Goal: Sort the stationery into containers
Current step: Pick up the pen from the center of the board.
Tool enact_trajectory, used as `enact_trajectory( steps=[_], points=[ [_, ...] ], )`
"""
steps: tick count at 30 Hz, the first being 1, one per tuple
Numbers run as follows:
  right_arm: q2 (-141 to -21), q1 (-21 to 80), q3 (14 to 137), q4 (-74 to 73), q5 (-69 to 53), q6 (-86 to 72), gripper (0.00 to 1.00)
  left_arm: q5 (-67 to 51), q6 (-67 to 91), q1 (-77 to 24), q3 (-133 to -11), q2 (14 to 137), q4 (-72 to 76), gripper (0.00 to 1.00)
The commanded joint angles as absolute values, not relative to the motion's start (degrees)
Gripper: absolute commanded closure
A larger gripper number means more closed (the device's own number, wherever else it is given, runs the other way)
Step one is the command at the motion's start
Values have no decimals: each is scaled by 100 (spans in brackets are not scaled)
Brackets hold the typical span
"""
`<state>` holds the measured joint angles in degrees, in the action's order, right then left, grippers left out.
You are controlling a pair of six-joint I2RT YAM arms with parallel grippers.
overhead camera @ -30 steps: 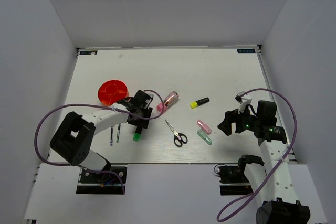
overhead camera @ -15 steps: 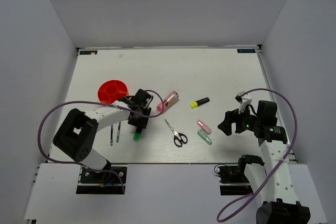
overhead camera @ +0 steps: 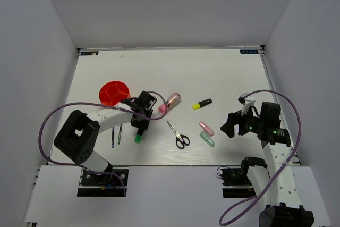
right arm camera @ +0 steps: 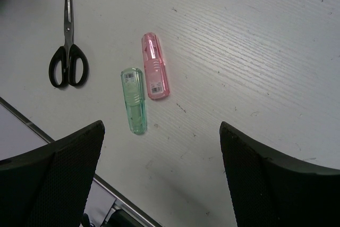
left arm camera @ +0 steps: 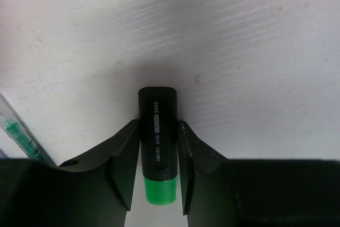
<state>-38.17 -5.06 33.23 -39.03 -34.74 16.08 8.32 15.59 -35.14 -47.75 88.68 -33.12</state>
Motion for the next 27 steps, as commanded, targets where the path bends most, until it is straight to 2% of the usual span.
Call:
enact_trajectory(
  steps=[1,7,10,11,14,23,25,27],
  points=[
    [-3744,-475,3551,-3911,-3603,1652,10,1222,1529,-3577,-4606,9062,-3428,58],
    [-3753,-475,3559,-3911,-3612,1644,10,1239,1556,-3577,-4535,9062,-3401,69],
    [-3753,-483,3542,-3902,-3630,1644,10,1213,1556,-3595,-4579,8948,-3454,82],
    [-3762,-483,3542,-3911,-3630,1652,10,1195,1556,-3595,-4588,8921,-3454,90],
    [-3753,-475,3551,-3911,-3647,1644,10,1116,1573,-3577,-4736,8702,-3498,100],
    [-3727,-483,3533,-3911,-3682,1679,10,844,1722,-3586,-5010,7745,-3595,100],
    [-3735,-475,3524,-3902,-3709,1679,15,818,1731,-3595,-5080,7612,-3595,100],
    [-3735,-475,3525,-3911,-3744,1670,28,870,1740,-3586,-5176,7304,-3586,100]
  ],
)
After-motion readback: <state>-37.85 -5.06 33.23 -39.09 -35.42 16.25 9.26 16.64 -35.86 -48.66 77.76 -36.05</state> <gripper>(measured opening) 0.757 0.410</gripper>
